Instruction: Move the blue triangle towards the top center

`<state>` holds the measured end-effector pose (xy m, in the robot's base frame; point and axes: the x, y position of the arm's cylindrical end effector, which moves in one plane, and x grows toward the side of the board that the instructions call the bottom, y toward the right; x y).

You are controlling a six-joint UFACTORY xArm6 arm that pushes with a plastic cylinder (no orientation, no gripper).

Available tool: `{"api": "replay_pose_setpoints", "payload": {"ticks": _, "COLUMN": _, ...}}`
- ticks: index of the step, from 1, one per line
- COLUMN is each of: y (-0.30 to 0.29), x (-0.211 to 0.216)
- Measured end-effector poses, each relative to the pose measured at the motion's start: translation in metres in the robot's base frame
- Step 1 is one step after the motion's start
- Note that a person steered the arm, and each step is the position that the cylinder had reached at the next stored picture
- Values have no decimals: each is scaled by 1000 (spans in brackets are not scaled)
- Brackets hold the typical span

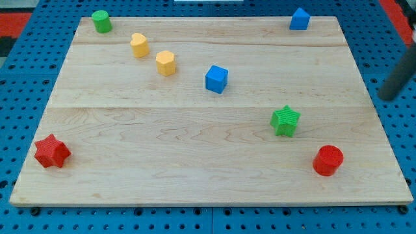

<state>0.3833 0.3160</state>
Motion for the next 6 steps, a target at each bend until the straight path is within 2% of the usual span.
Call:
{"api": "replay_pose_setpoints", "payload": {"ticks": 1, "y": 0, "x": -112}}
{"api": "replay_pose_setpoints", "payload": {"ticks": 2, "y": -1, "x": -192}}
{"api": "replay_pose_setpoints", "payload": {"ticks": 3, "y": -7, "x": -192}}
{"api": "replay_pose_setpoints", "payload": {"ticks": 5, "y": -188, "x": -180}}
{"api": "replay_pose_setpoints", "payload": {"ticks": 6, "y": -188, "x": -116}}
